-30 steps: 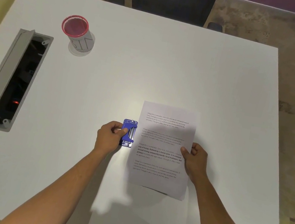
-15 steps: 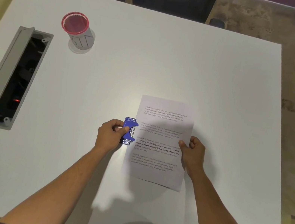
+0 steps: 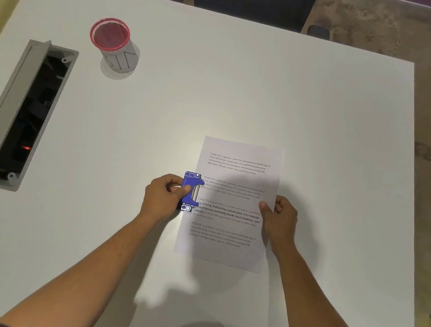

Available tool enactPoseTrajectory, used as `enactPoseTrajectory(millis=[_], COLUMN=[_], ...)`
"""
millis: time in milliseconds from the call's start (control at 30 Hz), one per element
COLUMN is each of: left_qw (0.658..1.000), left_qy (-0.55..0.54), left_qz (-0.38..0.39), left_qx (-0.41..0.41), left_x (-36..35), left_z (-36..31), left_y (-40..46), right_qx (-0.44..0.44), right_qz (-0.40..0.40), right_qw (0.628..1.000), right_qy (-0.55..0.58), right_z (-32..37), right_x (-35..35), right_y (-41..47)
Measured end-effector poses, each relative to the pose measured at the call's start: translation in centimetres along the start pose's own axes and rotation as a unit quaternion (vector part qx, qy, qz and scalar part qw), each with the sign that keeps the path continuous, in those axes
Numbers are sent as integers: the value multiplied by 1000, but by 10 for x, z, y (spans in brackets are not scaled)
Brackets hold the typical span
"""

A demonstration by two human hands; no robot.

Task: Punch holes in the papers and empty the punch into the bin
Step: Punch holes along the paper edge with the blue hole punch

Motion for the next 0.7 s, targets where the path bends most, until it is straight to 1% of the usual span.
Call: enactPoseTrajectory(millis=[467,700], left_qw=[1000,1000], left_qy=[0,-5], left_qz=[8,8], left_qx=[5,3], left_x=[-2,-4], left_z=[-1,2], left_y=[1,2], right_qx=[-9,-6], right_qz=[9,0], right_qw=[1000,1000], right_qy=[-10,-15], right_z=[-6,-6], right_x=[3,2], right_y=[2,2])
Point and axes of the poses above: each hand's wrist, its own y-axis towards the middle knuckle, its own x-axis out of the back of the hand, z = x × y, the point moved 1 cm from there along y, towards the middle knuckle, and after that the axes turned 9 degrees about -z, right-handed, at the moved point
